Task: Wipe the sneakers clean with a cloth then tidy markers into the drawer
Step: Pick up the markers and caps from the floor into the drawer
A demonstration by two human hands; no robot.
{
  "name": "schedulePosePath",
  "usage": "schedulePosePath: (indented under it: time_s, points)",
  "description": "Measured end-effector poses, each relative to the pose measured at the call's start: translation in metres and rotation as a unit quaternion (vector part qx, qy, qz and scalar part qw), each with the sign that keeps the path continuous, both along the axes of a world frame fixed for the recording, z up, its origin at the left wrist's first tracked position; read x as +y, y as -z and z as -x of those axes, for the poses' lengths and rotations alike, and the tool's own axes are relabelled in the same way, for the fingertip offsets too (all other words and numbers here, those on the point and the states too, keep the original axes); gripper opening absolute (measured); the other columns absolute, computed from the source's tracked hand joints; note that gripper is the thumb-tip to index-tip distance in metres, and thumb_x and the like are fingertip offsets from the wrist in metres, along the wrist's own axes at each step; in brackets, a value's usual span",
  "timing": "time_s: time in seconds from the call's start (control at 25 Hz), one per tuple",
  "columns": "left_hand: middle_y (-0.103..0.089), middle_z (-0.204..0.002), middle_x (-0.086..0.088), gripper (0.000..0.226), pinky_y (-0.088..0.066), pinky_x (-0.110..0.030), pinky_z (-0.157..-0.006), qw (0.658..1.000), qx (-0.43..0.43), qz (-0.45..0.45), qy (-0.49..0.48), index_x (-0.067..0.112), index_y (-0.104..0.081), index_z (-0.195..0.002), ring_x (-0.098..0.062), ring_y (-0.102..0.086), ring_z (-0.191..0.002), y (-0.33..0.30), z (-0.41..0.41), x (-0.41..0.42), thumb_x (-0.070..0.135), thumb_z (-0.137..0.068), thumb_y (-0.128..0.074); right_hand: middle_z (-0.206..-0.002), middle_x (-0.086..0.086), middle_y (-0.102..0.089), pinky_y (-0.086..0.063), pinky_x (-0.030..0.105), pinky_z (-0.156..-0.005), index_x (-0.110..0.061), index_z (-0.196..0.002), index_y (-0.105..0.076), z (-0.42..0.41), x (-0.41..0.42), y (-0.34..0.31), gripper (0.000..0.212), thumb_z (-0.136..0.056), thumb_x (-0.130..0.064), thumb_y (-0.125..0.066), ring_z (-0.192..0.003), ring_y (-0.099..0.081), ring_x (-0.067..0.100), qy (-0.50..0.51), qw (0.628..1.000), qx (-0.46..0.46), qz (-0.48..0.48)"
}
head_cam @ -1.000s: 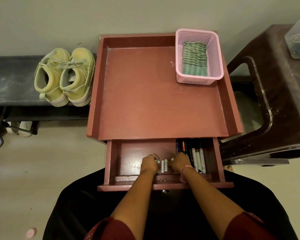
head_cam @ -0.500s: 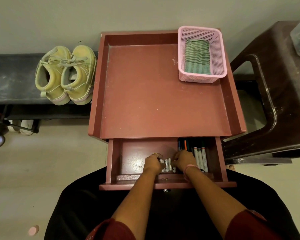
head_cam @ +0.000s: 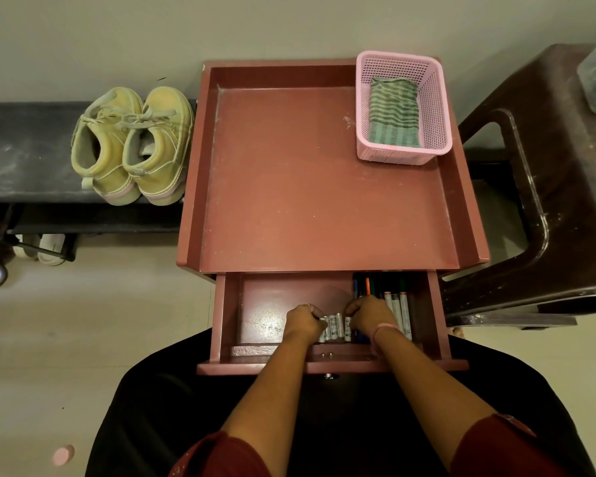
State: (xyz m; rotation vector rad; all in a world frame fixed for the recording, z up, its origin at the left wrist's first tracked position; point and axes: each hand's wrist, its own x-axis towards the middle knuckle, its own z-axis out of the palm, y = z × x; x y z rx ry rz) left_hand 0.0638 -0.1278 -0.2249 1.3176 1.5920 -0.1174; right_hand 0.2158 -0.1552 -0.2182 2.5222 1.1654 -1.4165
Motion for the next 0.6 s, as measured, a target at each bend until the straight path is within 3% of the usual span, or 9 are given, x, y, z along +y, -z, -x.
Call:
schedulePosePath:
  time_s: [0.2, 0.6]
  points:
    - [-0.067, -0.117, -0.008, 0.028, -0.041, -0.015, -0.083, 0.999, 0.039, -0.025, -0.017, 0.009, -0.07, -0.104, -0.021, -0.062, -0.108, 0.0016, 0.0005, 0.0007, -0.003, -0.086, -0.053, -0.112, 0.009, -0.068, -0.052, 0.031, -0.089, -0.013, -0.102, -0.072, -0.005, -0.0037, 0.0014, 0.031, -0.08, 0.004, -0.059, -0.101, -0.064, 0.024, 0.0, 1.0, -0.007, -0.012]
    - [-0.068, -0.118, -0.005, 0.025, -0.041, -0.014, -0.086, 1.0, 0.004, 0.007, 0.0, 0.009, -0.072, -0.108, -0.017, -0.061, -0.111, -0.0027, 0.0054, 0.0023, 0.004, -0.088, -0.058, -0.1, 0.003, -0.071, -0.053, 0.029, -0.085, -0.019, -0.083, -0.072, 0.0002, -0.0029, -0.0056, 0.014, -0.082, -0.007, -0.064, -0.093, -0.064, 0.021, 0.035, 0.998, 0.012, -0.055]
